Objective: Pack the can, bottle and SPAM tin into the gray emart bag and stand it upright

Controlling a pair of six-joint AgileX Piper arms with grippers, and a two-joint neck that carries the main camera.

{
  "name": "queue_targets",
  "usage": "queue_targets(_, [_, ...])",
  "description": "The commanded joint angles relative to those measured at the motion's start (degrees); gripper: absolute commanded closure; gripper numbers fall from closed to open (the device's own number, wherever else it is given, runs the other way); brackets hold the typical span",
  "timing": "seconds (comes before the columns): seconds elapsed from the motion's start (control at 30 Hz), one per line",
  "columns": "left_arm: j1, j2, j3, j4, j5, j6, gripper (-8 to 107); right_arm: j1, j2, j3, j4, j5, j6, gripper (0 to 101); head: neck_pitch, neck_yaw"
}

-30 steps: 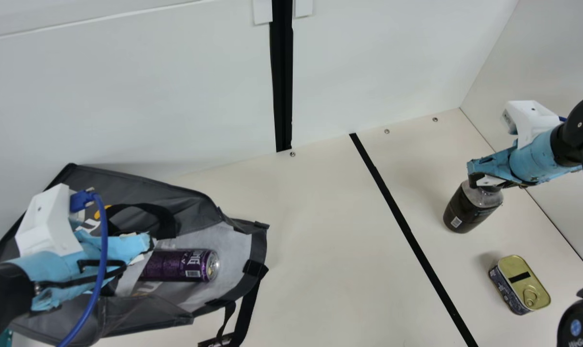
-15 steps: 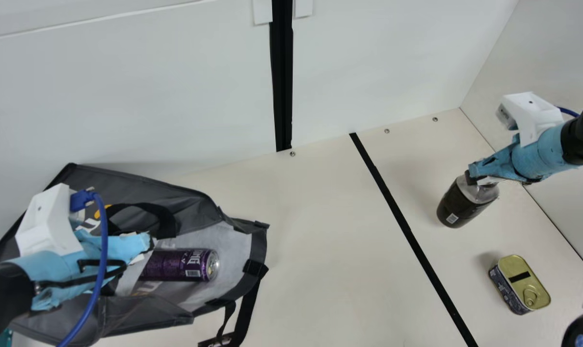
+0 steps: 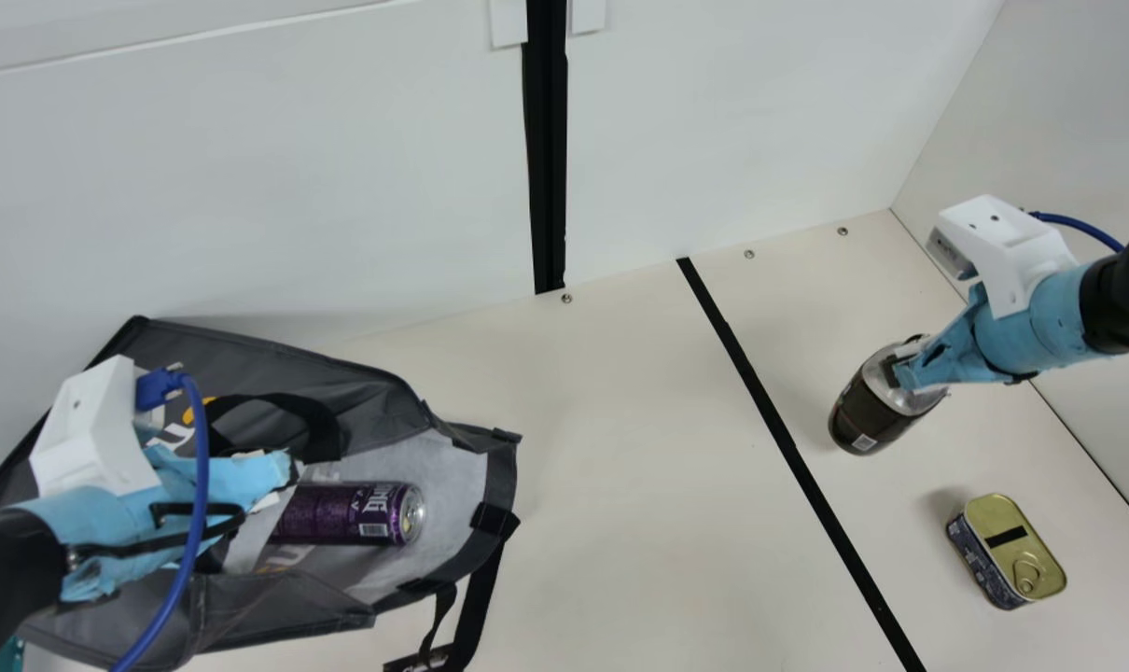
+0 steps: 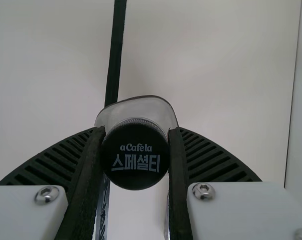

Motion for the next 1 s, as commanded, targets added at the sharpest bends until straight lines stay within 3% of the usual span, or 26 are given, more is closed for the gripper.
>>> queue_targets(0.0, [0.0, 0.0, 0.0, 0.0, 0.0, 0.0, 107, 0.17, -1.29, 1.2, 0.31, -0.01, -1.2, 101, -1.3, -0.05])
queue_targets(0.4, [0.0, 0.0, 0.0, 0.0, 0.0, 0.0, 107, 0.94, -7.46, 7.07, 2.56, -0.01, -6.21, 101, -1.3, -0.05])
queue_targets(0.97, [0.0, 0.0, 0.0, 0.0, 0.0, 0.0, 107, 4.92, -14.54, 13.56, 5.15, -0.01, -8.49, 101, -1.3, -0.05])
